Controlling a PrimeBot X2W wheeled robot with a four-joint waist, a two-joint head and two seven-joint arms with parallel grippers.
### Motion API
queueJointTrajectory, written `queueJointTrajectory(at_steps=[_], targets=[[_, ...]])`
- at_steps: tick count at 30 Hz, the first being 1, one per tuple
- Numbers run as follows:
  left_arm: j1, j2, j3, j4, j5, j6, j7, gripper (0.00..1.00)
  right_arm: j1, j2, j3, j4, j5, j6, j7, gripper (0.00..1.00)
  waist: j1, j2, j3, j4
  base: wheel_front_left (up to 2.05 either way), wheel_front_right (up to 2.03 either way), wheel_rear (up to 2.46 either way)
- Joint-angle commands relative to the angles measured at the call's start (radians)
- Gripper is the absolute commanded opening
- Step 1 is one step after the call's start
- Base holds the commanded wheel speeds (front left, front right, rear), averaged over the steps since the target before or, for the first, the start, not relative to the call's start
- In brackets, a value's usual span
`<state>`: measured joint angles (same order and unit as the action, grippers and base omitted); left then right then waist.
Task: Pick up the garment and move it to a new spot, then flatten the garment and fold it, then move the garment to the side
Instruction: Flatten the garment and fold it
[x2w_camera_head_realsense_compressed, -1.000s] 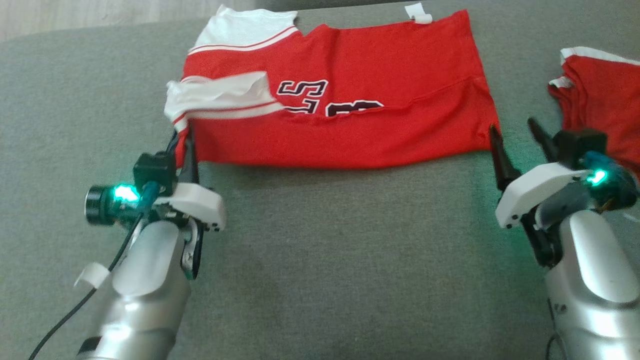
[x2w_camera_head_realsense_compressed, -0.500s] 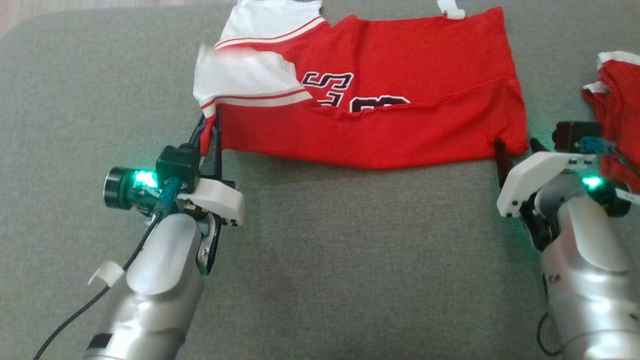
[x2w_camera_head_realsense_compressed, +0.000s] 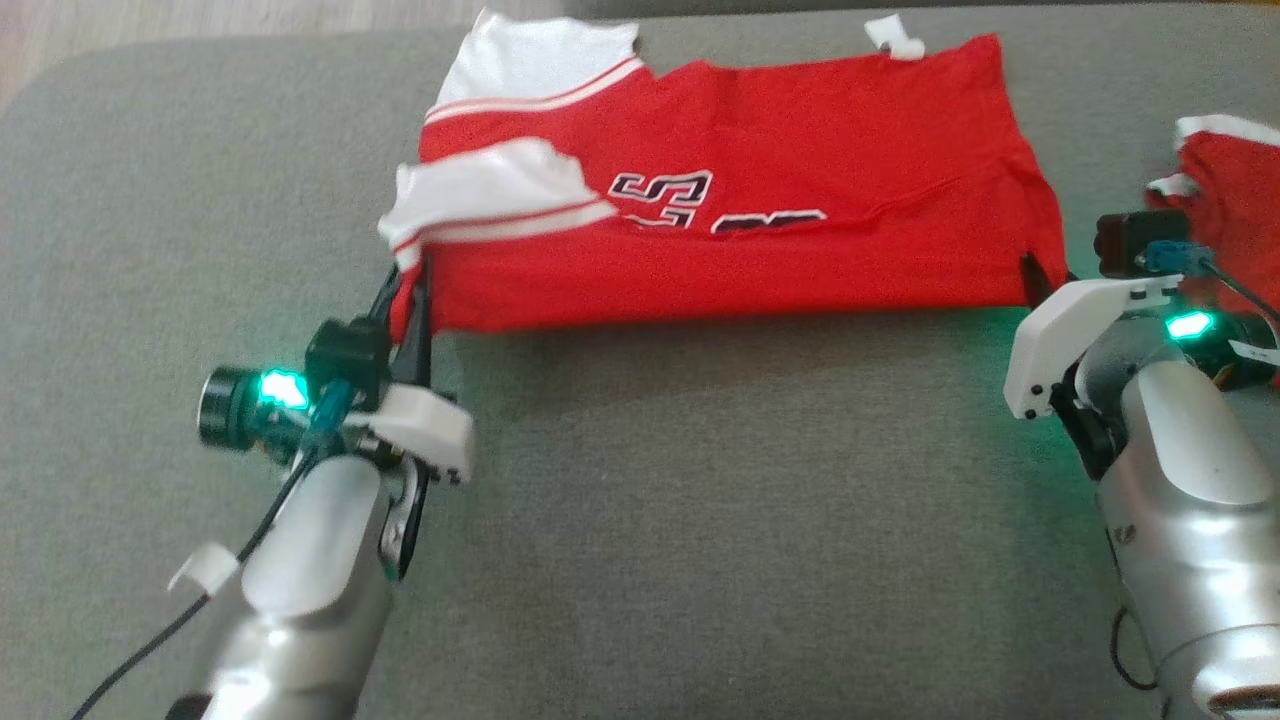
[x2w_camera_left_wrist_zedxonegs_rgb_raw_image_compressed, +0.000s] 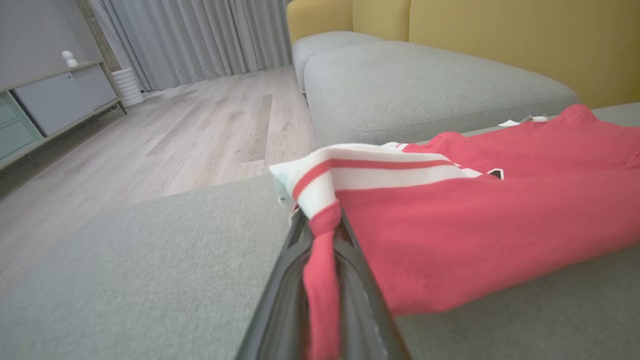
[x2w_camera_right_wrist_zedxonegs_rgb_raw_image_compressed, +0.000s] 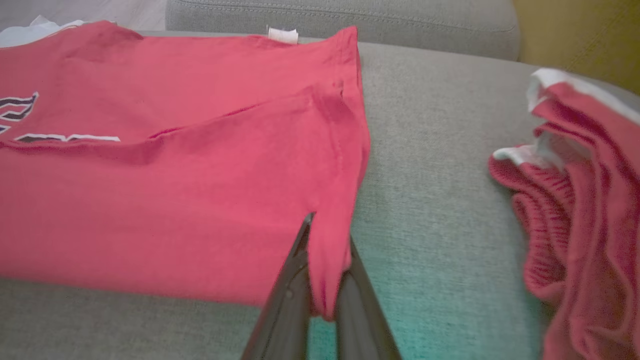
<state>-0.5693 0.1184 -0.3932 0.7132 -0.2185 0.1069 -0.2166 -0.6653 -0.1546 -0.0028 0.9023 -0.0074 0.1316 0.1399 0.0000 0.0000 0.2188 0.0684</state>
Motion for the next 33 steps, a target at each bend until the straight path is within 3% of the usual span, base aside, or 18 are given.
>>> queueJointTrajectory(at_steps=[1,11,16,22,23,24,28,33], targets=[[-0.005,0.04,0.032,-0.02,-0.01,0.008,0.0,0.0,-0.007,-0.015,0.033,-0.036,0.02,-0.001,-0.002,0.0,0.0,0.0,-0.023,-0.02,0.0,0.0,0.0],[0.157,0.073,0.024,-0.064,-0.052,-0.004,0.068,0.0,0.144,-0.123,0.233,-0.196,0.231,-0.001,0.148,0.0,0.0,0.0,-0.164,-0.066,0.0,0.0,0.0],[0.265,0.092,0.01,-0.14,-0.071,-0.006,0.138,0.0,0.253,-0.172,0.274,-0.311,0.307,-0.001,0.25,0.0,0.0,0.0,-0.222,-0.078,0.0,0.0,0.0],[0.363,0.116,-0.003,-0.252,-0.087,0.0,0.225,0.0,0.353,-0.203,0.253,-0.433,0.351,-0.001,0.325,0.0,0.0,0.0,-0.239,-0.085,0.0,0.0,0.0],[0.377,0.119,-0.007,-0.272,-0.09,0.0,0.243,0.0,0.37,-0.206,0.245,-0.454,0.351,-0.001,0.333,0.27,0.0,0.0,-0.239,-0.085,0.0,0.0,0.0],[0.388,0.123,-0.011,-0.291,-0.092,0.002,0.259,0.0,0.385,-0.207,0.237,-0.473,0.351,-0.001,0.339,1.0,0.0,0.0,-0.239,-0.085,0.0,0.0,0.0],[0.416,0.138,-0.019,-0.351,-0.089,0.015,0.3,1.0,0.421,-0.195,0.194,-0.536,0.339,-0.001,0.345,1.0,0.0,0.0,-0.235,-0.09,0.0,0.0,0.0],[0.414,0.152,-0.01,-0.414,-0.08,0.042,0.301,1.0,0.421,-0.175,0.144,-0.608,0.289,-0.001,0.288,1.0,0.0,0.0,-0.217,-0.101,0.0,0.0,0.0]])
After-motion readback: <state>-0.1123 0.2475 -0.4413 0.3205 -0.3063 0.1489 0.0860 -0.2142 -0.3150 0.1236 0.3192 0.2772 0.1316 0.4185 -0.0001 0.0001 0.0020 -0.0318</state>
